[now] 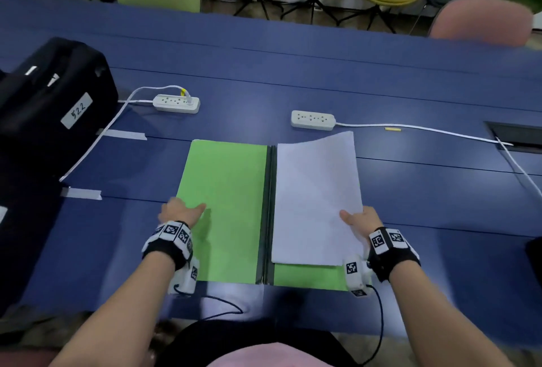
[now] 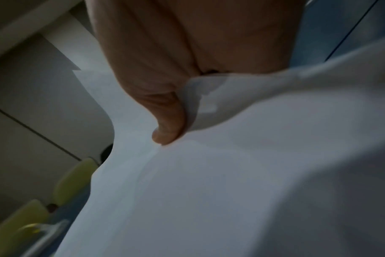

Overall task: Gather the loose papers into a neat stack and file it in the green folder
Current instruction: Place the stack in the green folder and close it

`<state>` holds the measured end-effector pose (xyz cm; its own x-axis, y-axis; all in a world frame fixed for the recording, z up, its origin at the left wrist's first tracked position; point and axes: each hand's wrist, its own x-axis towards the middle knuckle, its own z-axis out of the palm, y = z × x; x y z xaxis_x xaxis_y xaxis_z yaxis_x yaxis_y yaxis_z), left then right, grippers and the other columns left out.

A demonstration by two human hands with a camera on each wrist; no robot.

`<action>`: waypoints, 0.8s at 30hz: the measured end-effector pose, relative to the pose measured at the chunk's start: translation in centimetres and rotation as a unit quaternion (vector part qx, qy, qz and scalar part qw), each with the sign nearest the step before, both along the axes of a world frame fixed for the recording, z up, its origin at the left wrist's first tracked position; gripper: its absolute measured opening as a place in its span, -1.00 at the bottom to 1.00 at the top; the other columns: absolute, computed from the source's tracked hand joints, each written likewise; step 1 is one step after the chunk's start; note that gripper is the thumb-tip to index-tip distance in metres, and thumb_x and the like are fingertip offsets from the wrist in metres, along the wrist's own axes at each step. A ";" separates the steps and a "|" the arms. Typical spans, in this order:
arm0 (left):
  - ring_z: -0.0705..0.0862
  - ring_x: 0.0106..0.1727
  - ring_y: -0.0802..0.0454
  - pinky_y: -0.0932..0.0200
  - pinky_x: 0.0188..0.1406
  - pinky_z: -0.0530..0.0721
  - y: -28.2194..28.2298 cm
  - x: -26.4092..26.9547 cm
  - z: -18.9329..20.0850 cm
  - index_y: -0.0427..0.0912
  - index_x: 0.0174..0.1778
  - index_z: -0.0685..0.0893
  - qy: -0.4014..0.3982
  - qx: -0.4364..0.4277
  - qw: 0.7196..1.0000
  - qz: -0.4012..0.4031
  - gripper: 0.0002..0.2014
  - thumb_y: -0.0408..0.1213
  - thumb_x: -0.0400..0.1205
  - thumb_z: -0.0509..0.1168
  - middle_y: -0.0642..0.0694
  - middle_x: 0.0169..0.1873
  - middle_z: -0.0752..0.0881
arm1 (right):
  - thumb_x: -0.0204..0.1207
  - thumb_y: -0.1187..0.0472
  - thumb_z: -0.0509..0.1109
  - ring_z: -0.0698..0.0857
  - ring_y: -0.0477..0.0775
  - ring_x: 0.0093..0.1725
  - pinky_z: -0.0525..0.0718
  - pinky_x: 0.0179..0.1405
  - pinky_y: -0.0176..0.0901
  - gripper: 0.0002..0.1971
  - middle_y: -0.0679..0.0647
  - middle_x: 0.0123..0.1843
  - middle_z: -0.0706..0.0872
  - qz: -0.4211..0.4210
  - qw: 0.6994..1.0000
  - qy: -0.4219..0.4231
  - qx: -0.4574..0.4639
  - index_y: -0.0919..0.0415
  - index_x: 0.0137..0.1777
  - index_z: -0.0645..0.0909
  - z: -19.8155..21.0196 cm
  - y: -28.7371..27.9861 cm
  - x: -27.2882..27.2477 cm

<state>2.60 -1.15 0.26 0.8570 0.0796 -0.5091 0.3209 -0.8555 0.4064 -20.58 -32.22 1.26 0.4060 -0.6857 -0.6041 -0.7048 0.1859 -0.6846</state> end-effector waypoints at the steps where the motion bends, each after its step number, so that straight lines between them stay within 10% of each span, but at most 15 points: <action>1: 0.37 0.51 -0.35 -0.24 0.43 0.42 1.6 0.3 -0.7 -0.31 0.45 0.44 0.013 0.045 0.999 0.012 -0.13 0.14 0.34 0.53 -0.34 0.50 0.39 | 0.49 0.30 0.46 0.67 0.28 0.22 0.58 0.20 -0.01 -0.54 0.37 0.31 0.65 -0.001 1.000 0.028 -0.006 0.53 0.34 0.51 0.3 -0.2 -0.4; 5: 0.20 0.56 -0.31 -0.44 0.46 0.31 3.0 -1.0 -2.4 -0.30 0.53 0.19 0.046 0.133 0.990 -0.023 0.26 0.28 0.04 0.61 -0.29 0.53 0.19 | 0.62 0.29 0.30 0.51 0.33 0.46 0.43 0.40 -0.03 -0.54 0.38 0.44 0.53 0.022 0.994 0.108 0.000 0.58 0.43 0.39 0.0 -0.4 -1.3; 14: 0.32 0.44 -0.28 -0.23 0.42 0.38 1.3 -0.5 -3.4 -0.33 0.38 0.23 0.015 0.189 0.982 0.011 0.12 0.01 0.05 0.72 -0.29 0.41 0.26 | 0.62 0.09 0.30 0.38 0.27 0.56 0.37 0.47 -0.02 -0.29 0.32 0.63 0.27 0.033 0.989 0.146 0.017 0.51 0.60 0.12 -1.1 1.5 0.6; 24: 0.39 0.34 -0.27 -0.19 0.23 0.52 0.8 0.6 -3.6 -0.26 0.29 0.19 -0.026 0.140 0.989 0.050 0.11 -0.22 -0.05 0.77 -0.31 0.33 0.35 | 0.57 0.27 0.35 0.61 0.33 0.32 0.50 0.10 -0.03 -0.52 0.38 0.36 0.61 -0.005 0.991 0.132 0.014 0.54 0.41 0.43 -2.8 2.6 1.3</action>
